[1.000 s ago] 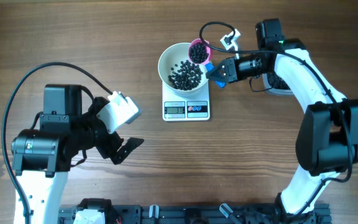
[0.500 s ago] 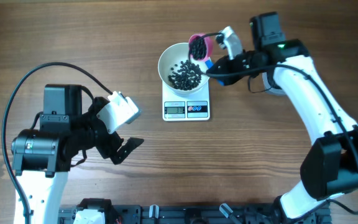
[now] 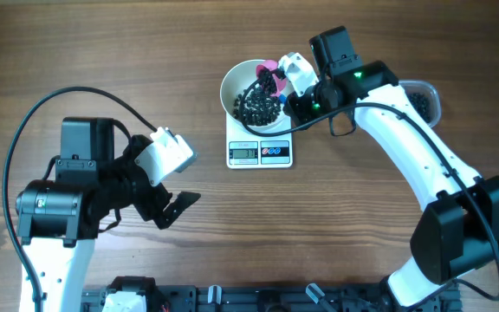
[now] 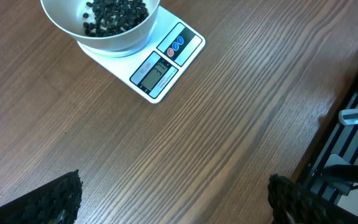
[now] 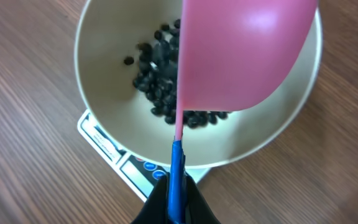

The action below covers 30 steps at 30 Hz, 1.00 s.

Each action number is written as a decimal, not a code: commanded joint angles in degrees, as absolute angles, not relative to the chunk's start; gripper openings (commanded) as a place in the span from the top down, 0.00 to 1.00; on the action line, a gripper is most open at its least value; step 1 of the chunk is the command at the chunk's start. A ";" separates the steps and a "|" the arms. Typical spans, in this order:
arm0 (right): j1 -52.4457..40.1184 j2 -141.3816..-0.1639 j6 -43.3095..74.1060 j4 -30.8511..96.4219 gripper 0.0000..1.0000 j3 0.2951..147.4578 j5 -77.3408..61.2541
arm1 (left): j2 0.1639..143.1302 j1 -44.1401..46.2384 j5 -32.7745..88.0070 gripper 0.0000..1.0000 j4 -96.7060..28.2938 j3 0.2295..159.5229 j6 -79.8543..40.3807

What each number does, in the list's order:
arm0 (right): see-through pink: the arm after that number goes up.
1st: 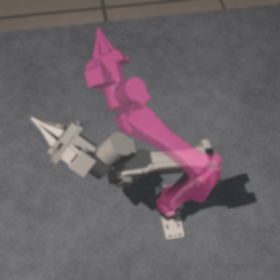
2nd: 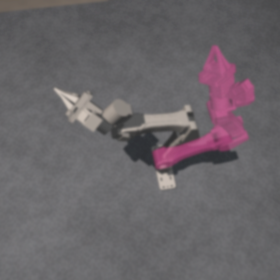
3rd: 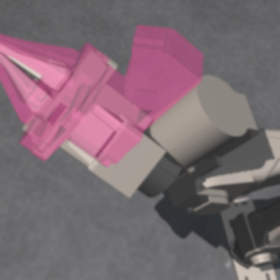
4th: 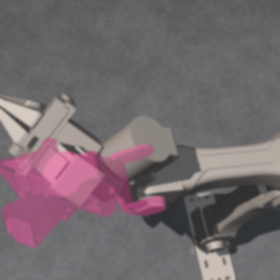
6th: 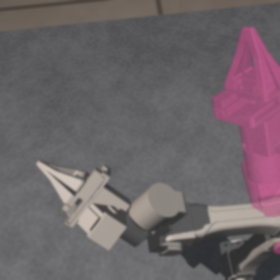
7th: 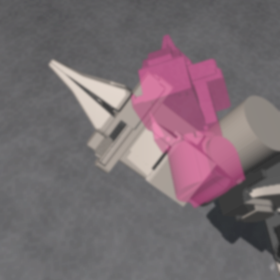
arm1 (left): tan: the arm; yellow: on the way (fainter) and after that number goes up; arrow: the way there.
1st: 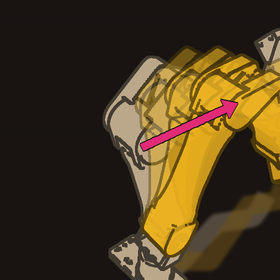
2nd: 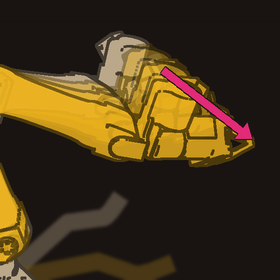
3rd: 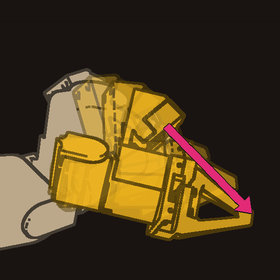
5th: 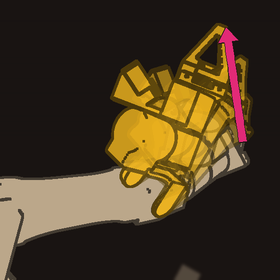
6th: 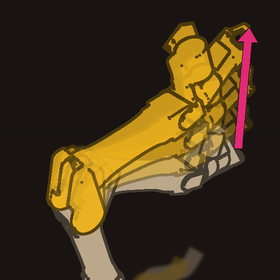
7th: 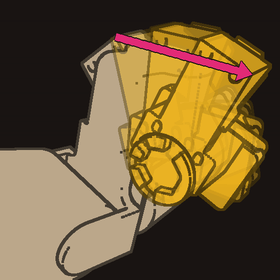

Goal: Scoop item into bowl and weigh 150g on scale
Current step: 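Tilt the scoop with the right gripper to pour beans into the bowl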

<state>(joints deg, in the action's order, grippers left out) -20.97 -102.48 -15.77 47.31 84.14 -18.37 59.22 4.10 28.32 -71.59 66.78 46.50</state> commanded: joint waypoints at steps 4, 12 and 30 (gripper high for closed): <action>-21.15 -101.67 -16.97 47.46 0.96 84.53 -16.36 | 59.22 4.34 28.38 0.00 -71.42 67.90 47.79; -21.15 -101.67 -20.93 50.13 0.96 84.53 -16.36 | 59.22 4.34 28.38 0.00 -71.42 67.90 47.79; -21.50 -101.80 -25.58 41.56 0.96 84.53 -4.14 | 59.22 4.34 28.38 0.00 -71.40 67.90 47.79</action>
